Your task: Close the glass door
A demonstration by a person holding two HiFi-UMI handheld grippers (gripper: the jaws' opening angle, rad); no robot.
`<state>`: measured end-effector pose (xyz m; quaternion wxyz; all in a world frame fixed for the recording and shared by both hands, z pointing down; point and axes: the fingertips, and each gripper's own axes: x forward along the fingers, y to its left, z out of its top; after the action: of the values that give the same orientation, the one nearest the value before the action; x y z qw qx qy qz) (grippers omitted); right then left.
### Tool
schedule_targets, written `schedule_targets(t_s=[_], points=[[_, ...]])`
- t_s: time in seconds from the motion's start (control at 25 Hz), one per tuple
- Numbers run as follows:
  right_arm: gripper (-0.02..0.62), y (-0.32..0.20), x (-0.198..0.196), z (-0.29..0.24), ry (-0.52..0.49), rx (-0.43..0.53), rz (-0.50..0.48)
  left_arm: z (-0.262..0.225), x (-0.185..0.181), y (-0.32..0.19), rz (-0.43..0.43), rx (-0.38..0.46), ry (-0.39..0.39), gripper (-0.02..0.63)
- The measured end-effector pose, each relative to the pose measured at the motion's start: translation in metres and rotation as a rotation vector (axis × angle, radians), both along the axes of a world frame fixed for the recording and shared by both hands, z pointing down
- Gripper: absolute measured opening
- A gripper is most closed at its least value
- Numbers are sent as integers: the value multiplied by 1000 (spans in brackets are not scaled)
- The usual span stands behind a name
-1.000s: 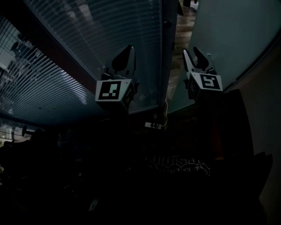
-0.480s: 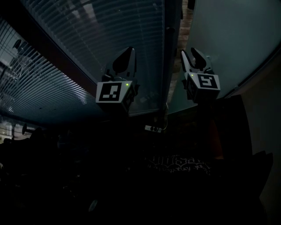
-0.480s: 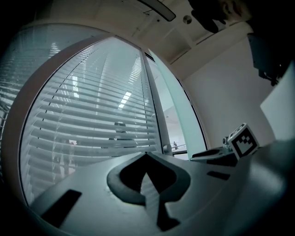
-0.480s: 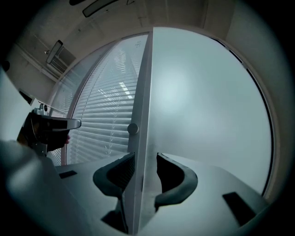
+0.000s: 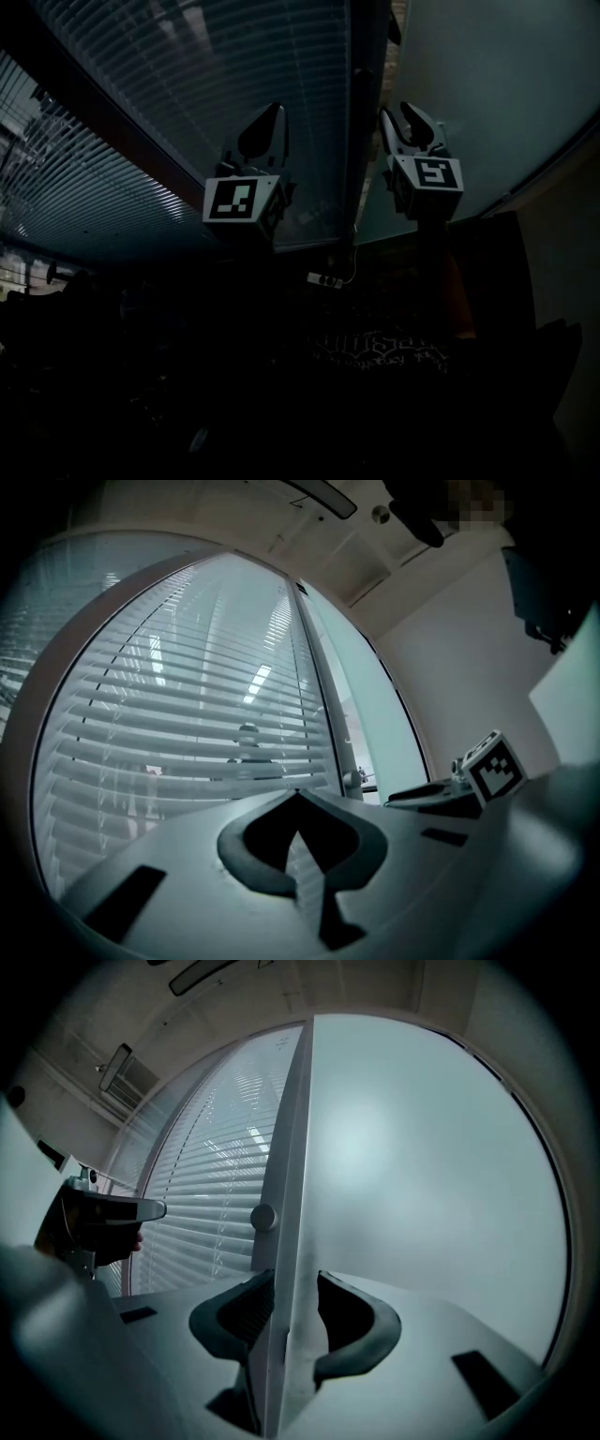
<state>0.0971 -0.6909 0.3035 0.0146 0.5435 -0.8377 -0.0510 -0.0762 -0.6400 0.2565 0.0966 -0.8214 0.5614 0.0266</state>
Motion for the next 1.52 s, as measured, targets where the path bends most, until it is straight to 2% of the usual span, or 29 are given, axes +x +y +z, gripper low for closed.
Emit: schedule_targets(t_s=[0.36, 1.12, 1.28, 1.36, 1.52], points=[[143, -25, -6, 3, -6, -7, -29, 3, -9, -15, -40, -4, -6, 2], [142, -16, -4, -2, 24, 26, -9, 4, -9, -18, -36, -3, -5, 2], [141, -17, -4, -1, 59, 27, 3, 4, -9, -18, -36, -4, -6, 2], [129, -19, -3, -1, 64, 23, 12, 5, -8, -18, -35, -6, -8, 2], [56, -23, 5, 0, 43, 18, 41, 5, -9, -18, -36, -7, -9, 2]])
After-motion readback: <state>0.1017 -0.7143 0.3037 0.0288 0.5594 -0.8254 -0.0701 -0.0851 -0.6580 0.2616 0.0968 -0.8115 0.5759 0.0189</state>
